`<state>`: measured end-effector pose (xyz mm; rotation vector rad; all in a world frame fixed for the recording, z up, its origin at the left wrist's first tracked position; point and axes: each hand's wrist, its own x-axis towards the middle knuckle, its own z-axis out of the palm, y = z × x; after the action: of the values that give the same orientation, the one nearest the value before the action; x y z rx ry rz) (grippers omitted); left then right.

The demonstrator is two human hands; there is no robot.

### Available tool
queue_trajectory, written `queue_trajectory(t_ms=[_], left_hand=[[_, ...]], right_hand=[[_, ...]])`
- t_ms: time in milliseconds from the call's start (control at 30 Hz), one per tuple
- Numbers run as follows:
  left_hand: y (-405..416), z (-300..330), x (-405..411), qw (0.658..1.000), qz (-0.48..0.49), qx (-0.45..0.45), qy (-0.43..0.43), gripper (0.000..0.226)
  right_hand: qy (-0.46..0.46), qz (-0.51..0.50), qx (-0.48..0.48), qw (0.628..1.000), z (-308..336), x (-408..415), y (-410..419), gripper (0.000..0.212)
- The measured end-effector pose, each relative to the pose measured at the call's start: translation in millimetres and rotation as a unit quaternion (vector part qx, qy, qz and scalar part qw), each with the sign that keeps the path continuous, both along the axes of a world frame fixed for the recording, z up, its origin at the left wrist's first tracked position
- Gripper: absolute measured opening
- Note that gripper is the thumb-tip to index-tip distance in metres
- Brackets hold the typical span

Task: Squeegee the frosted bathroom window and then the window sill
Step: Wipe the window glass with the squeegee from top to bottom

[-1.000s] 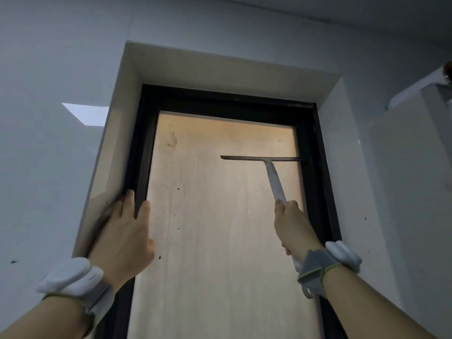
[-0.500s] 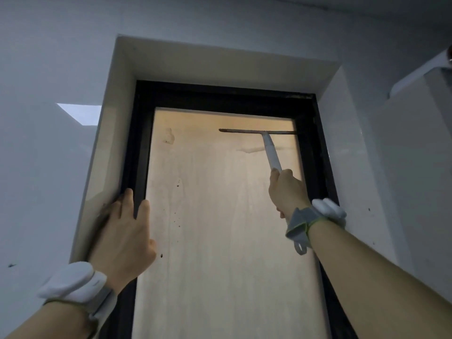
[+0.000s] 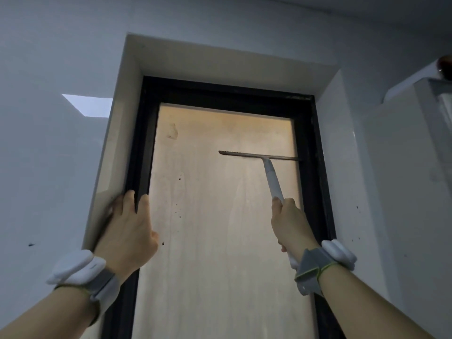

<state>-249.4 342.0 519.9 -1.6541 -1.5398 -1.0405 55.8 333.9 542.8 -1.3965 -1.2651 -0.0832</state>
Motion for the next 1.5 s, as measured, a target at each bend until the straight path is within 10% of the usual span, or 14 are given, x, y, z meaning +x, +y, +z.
queue_trajectory(t_ms=[267, 700, 1267, 1500], left_hand=[[4.0, -3.5, -1.9, 1.0, 0.015, 0.005, 0.024, 0.058], [-7.8, -1.8, -0.2, 0.995, -0.058, -0.017, -0.076, 0.068], [-16.0, -13.4, -5.6, 0.997, -0.041, -0.042, -0.044, 0.066], [-11.7, -16.1, -6.3, 0.999, -0.027, -0.035, -0.027, 0.069]], right_hand=[[-0.02, -0.027, 0.002, 0.999, 57.1, -6.6, -7.6, 0.044], [-0.006, -0.003, -0.026, 1.0, -49.1, -7.5, -0.2, 0.036], [-0.011, 0.033, -0.003, 0.999, 95.7, -85.4, -20.2, 0.041], [-0.039, 0.025, 0.014, 0.999, 44.6, -90.6, 10.9, 0.033]])
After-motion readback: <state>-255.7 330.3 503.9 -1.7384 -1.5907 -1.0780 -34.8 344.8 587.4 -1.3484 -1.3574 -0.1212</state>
